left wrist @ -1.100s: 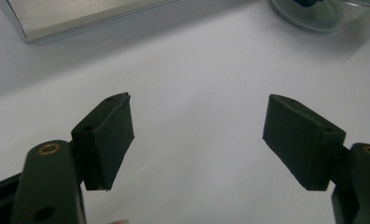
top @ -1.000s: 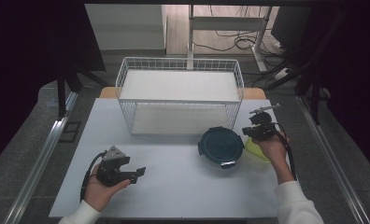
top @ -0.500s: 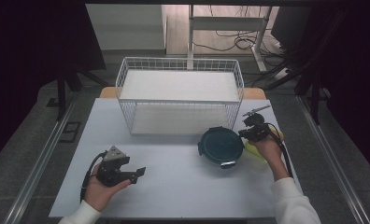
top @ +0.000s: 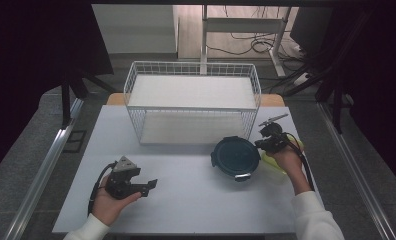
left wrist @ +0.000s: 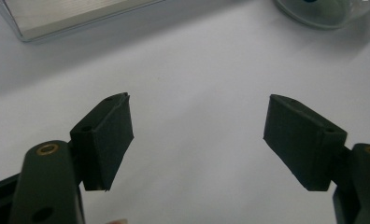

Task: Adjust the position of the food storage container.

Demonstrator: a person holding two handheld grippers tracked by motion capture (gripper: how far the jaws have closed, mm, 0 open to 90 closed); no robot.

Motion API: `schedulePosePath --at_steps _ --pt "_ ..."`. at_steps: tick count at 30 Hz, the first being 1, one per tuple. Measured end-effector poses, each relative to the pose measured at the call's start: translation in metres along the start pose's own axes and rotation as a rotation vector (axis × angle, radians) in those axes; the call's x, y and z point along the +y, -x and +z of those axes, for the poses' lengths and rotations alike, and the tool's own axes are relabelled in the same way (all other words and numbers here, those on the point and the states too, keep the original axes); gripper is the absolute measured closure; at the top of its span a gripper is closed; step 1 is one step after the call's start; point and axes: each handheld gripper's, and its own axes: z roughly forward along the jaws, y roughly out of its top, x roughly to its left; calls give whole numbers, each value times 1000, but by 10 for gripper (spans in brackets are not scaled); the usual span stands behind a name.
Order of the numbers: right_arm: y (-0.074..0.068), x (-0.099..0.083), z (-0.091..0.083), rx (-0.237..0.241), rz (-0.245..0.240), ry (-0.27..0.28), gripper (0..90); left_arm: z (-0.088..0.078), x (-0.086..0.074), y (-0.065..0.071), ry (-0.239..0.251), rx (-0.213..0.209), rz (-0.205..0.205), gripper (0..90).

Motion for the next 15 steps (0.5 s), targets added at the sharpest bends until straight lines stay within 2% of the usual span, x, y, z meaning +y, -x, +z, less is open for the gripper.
schedulePosePath --at_steps 15 --pt "-18 0 1 14 -24 6 893 1 1 -1 4 -3 3 234"
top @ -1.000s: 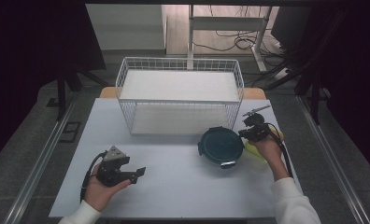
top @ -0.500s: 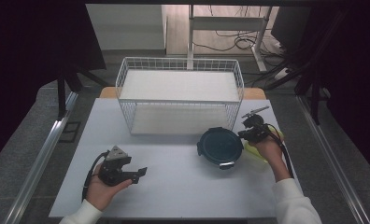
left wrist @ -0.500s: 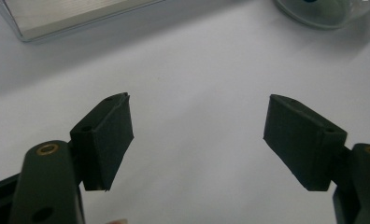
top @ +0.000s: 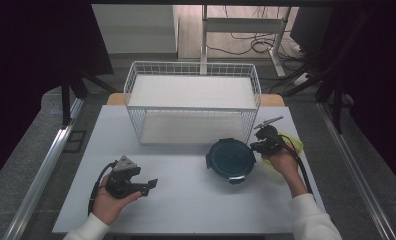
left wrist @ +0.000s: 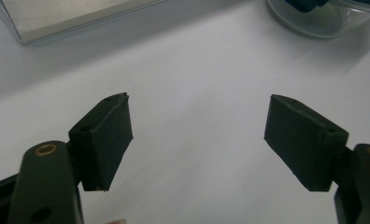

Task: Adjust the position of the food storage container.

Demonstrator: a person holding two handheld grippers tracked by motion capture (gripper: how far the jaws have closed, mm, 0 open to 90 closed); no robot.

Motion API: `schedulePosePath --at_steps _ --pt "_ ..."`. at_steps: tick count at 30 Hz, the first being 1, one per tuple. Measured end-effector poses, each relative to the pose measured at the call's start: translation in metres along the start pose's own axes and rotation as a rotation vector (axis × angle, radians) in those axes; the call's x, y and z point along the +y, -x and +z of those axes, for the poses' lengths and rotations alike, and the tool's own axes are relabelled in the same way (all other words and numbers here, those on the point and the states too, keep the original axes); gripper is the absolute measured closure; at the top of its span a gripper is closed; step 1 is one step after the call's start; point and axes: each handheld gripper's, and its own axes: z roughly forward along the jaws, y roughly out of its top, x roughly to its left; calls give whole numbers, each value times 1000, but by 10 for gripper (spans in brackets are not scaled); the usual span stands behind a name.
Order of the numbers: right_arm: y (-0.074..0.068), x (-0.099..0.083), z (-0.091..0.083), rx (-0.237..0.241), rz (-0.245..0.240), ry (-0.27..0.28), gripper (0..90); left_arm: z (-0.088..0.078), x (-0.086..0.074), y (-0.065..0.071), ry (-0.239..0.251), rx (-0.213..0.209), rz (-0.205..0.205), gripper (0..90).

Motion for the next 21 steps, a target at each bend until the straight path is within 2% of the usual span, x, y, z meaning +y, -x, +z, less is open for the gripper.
schedulePosePath --at_steps 12,21 --pt "-15 0 0 13 -15 -2 893 1 0 0 -4 -2 2 232" --pt "-28 3 2 46 -35 4 893 2 1 0 -6 -3 4 231"
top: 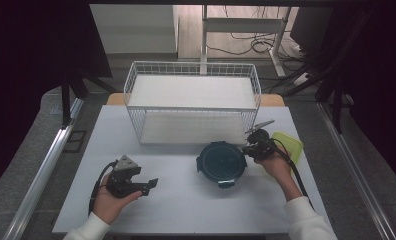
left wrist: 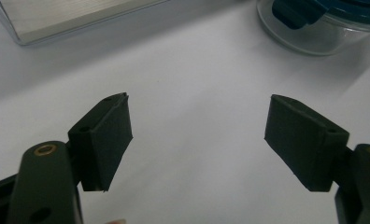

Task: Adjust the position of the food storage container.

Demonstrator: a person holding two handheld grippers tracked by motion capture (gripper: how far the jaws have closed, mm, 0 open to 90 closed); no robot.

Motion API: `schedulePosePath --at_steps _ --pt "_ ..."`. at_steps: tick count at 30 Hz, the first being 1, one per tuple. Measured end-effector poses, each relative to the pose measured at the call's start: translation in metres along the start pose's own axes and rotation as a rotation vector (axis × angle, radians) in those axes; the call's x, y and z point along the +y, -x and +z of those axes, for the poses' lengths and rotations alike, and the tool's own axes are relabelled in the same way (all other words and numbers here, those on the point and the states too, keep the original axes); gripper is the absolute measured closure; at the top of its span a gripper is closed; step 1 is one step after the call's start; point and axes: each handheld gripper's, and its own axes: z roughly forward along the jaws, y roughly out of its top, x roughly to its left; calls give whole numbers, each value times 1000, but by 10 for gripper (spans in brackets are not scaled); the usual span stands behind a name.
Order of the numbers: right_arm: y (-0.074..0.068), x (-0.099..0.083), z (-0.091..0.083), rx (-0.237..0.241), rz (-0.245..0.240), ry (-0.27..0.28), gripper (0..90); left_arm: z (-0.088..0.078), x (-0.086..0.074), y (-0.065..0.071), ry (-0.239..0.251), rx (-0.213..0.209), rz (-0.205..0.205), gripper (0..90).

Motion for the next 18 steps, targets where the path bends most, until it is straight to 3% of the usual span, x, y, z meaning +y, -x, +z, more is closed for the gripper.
schedulePosePath --at_steps 15,18 --pt "-30 8 7 57 -37 7 893 1 0 -2 -1 1 -9 230" --pt "-38 10 8 46 -47 1 893 1 0 -3 1 1 -5 227"
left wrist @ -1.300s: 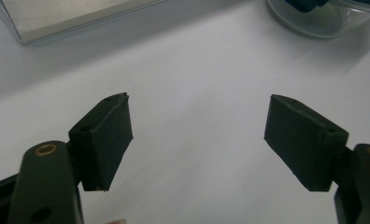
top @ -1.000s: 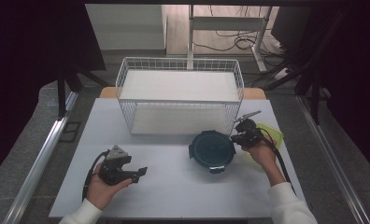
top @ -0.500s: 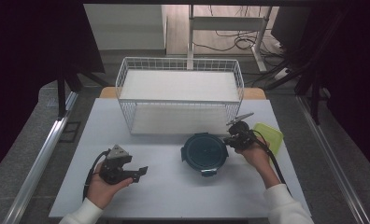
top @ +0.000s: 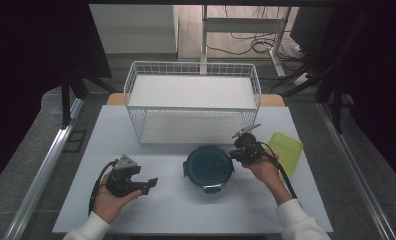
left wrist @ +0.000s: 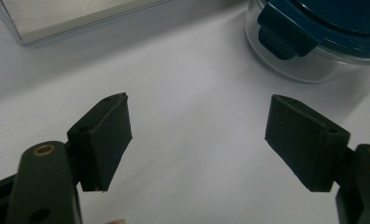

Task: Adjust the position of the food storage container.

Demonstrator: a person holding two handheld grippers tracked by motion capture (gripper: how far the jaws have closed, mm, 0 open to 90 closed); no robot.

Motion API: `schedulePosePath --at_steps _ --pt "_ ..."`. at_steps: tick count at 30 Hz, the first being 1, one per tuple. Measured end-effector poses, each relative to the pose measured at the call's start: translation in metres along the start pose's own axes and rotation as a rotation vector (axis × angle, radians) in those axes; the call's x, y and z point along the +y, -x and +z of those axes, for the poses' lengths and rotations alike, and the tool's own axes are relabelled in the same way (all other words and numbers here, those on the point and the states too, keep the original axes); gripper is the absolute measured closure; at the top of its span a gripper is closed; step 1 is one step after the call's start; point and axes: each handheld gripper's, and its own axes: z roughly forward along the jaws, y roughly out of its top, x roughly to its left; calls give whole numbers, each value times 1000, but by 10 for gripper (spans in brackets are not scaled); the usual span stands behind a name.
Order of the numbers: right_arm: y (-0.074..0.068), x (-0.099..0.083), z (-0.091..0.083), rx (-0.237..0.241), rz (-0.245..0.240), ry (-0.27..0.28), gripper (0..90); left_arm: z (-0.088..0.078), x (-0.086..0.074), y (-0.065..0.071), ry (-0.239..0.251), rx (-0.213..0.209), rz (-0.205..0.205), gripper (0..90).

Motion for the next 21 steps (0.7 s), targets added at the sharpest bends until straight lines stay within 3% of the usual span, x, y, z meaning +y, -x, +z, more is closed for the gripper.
schedulePosePath --at_steps 6,21 --pt "-11 3 2 2 -5 0 893 0 0 -1 0 2 0 227" --pt "-36 8 7 73 -33 -5 893 -1 0 -2 6 3 -5 226"
